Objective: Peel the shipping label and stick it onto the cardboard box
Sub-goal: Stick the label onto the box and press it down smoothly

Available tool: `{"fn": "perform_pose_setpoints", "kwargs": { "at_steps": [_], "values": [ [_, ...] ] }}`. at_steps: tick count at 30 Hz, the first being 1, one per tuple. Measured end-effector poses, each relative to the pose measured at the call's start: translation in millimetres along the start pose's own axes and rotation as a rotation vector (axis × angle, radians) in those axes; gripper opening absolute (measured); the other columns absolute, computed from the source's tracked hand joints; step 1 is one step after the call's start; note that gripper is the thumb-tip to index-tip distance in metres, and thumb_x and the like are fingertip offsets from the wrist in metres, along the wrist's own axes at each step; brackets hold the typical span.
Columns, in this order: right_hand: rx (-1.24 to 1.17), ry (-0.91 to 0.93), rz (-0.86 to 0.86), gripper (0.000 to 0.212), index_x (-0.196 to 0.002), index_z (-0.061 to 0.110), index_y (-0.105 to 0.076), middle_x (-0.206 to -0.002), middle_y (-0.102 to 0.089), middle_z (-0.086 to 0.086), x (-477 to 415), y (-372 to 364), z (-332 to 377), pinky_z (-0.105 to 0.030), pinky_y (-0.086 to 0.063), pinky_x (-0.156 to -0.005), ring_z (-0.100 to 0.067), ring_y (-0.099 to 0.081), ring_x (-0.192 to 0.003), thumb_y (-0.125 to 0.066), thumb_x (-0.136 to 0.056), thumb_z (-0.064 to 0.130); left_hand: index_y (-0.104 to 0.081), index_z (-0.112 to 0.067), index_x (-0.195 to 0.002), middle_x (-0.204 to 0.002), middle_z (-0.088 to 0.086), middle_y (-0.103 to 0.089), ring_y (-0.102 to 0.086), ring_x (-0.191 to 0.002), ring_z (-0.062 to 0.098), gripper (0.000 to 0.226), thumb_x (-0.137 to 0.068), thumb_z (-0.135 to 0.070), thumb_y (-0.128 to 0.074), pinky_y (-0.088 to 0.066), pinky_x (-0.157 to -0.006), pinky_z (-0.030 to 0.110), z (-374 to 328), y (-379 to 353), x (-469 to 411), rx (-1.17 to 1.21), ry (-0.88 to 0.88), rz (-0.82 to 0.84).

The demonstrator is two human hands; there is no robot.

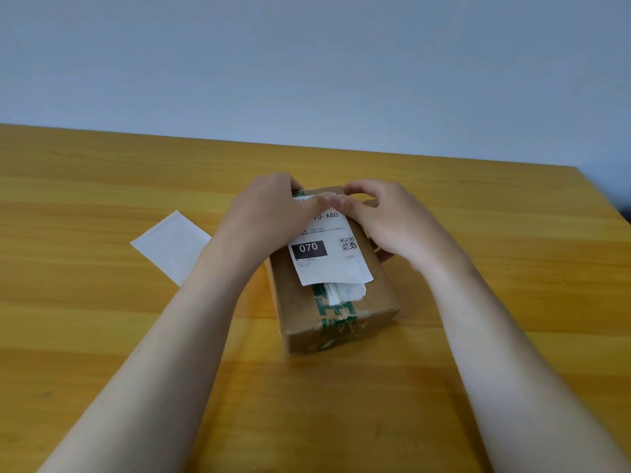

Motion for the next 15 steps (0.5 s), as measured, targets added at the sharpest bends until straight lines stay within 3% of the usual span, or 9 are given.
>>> {"fn": "perform_pose_setpoints", "kwargs": {
  "at_steps": [3,6,8,11,13,15],
  "values": [
    [-0.017,-0.014,-0.033,0.036,-0.132,0.034,-0.066,-0.093,-0.078,0.007,-1,3,-1,-0.026,-0.054,-0.044,-0.010,-0.074,-0.059,-0.064,-0.100,0.050,-0.059,-0.023,-0.132,-0.126,-0.004,-0.043,-0.060,-0.092,0.011,0.080,-0.072,-0.073,-0.075,-0.049,-0.079,0.032,-5,-3,5,0.025,-0.046,0.069],
    [-0.022,-0.011,-0.019,0.025,-0.126,0.038,-0.065,-0.095,-0.078,0.008,-1,4,0,-0.026,-0.055,-0.046,-0.008,-0.075,-0.062,-0.064,-0.102,0.046,-0.053,-0.024,-0.144,-0.127,-0.005,-0.036,-0.055,-0.087,0.001,0.089,-0.070,-0.060,-0.085,-0.048,-0.079,0.030,-7,-4,6,0.041,-0.070,0.096],
    [-0.033,-0.002,0.020,0.020,-0.123,0.038,-0.062,-0.096,-0.078,0.009,0,3,3,-0.027,-0.056,-0.051,-0.005,-0.076,-0.067,-0.062,-0.103,0.044,-0.053,-0.024,-0.145,-0.130,-0.005,-0.041,-0.058,-0.089,0.005,0.090,-0.069,-0.058,-0.087,-0.051,-0.079,0.032,-5,-4,4,0.073,-0.073,0.093],
    [-0.050,0.032,0.082,0.022,-0.123,0.042,-0.064,-0.100,-0.078,0.015,4,-3,13,-0.029,-0.055,-0.071,-0.001,-0.075,-0.080,-0.063,-0.102,0.047,-0.054,-0.022,-0.146,-0.135,0.001,-0.056,-0.066,-0.104,0.019,0.089,-0.071,-0.058,-0.085,-0.057,-0.090,0.040,-2,-2,1,0.125,-0.071,0.055],
    [-0.101,0.057,0.115,0.006,-0.105,0.045,-0.067,-0.092,-0.077,0.026,6,-3,17,-0.028,-0.055,-0.080,0.006,-0.073,-0.083,-0.067,-0.100,0.047,-0.054,-0.020,-0.146,-0.133,0.000,-0.061,-0.065,-0.108,0.020,0.081,-0.078,-0.053,-0.082,-0.056,-0.090,0.038,0,2,-1,0.137,-0.064,0.002],
    [-0.122,0.058,0.173,0.010,-0.095,0.049,-0.062,-0.088,-0.070,0.035,11,-5,22,-0.025,-0.054,-0.079,0.010,-0.070,-0.084,-0.071,-0.096,0.048,-0.057,-0.019,-0.144,-0.132,0.000,-0.064,-0.065,-0.108,0.020,0.073,-0.081,-0.048,-0.081,-0.056,-0.089,0.037,2,3,-3,0.159,-0.052,-0.034]
  ]
}}
Point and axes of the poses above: each hand's wrist, its own x-axis away from the middle knuckle, its own y-axis out of the back of the hand, z = x × y, the point moved 7 cm from there along -x, towards the middle knuckle
